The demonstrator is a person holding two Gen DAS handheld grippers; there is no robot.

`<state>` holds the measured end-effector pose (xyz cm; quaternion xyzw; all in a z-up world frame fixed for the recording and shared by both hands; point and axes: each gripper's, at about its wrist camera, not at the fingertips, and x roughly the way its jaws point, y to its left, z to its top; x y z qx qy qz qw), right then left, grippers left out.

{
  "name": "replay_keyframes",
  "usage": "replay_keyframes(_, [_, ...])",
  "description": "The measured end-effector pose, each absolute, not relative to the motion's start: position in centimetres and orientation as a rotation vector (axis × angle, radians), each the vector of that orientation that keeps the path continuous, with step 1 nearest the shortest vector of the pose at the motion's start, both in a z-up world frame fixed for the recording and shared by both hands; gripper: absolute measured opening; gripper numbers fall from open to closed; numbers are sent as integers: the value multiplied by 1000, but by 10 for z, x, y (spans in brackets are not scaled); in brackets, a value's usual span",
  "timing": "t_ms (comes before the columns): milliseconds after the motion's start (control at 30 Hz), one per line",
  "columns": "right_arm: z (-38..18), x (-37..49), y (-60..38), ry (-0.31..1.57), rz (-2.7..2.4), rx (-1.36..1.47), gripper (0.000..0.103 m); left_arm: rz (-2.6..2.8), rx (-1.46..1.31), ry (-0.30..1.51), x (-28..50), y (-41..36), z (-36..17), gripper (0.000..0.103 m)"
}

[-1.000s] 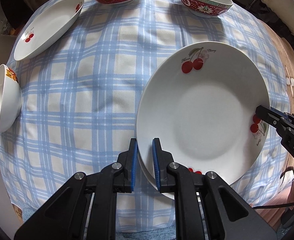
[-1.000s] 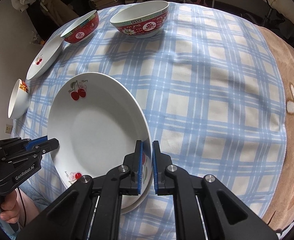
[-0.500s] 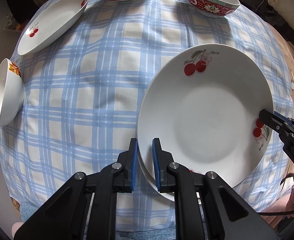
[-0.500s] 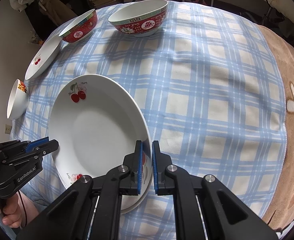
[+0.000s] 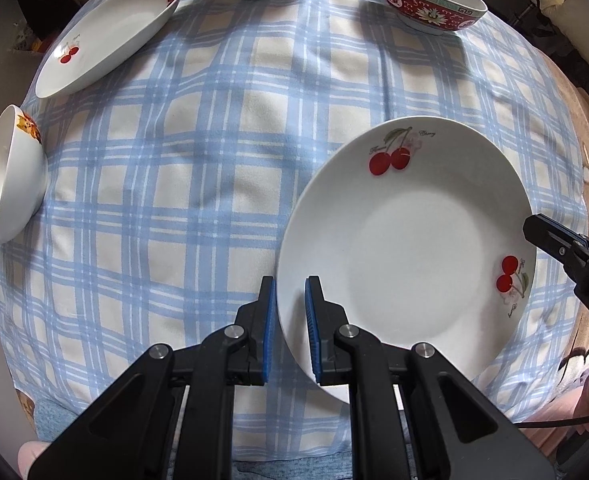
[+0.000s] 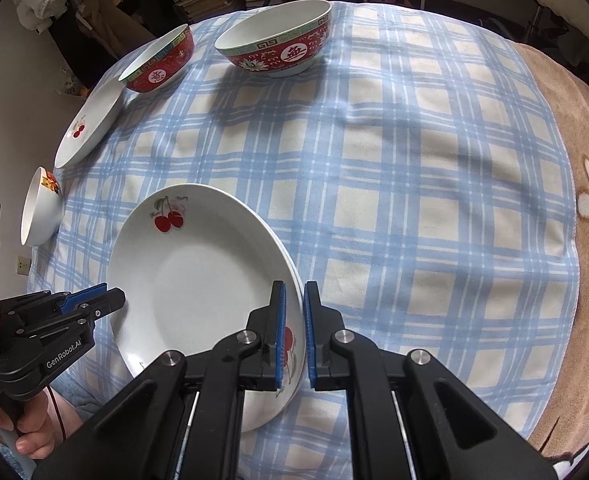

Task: Organize plates and bowls

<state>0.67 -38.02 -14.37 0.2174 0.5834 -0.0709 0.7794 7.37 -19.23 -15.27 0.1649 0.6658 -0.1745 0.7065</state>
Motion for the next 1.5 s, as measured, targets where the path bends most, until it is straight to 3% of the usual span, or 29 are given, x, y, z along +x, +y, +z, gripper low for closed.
replay_keyframes(500, [-143,6,-383,1246,-162,494,10,-393,350,1452,79,-187,-143,15])
replay_keyframes(700, [-133,14,-378,1194,-143,473,10,-408,308,1411,92,-176,-129,19])
replay_keyframes(800, [-129,24,-367,1184,-135,429,10,-420,323,1374,100,-170,-118,27])
replay_keyframes(867, [-125,32,-360,1178,-127,395,17,-415,341,1343,105,-165,-110,38])
replay_keyframes(933, [-121,41,-352,1171,-113,380,43,-392,358,1312,112,-158,-102,49])
replay_keyframes(1000, [-118,49,-345,1160,-95,371,61,-381,362,1291,120,-148,-96,53])
replay_keyframes(1200, [-104,79,-322,1106,-75,315,91,-346,341,1276,151,-118,-83,78])
replay_keyframes(1500, [-85,142,-300,1067,-12,349,95,-293,267,1290,216,-75,-70,83])
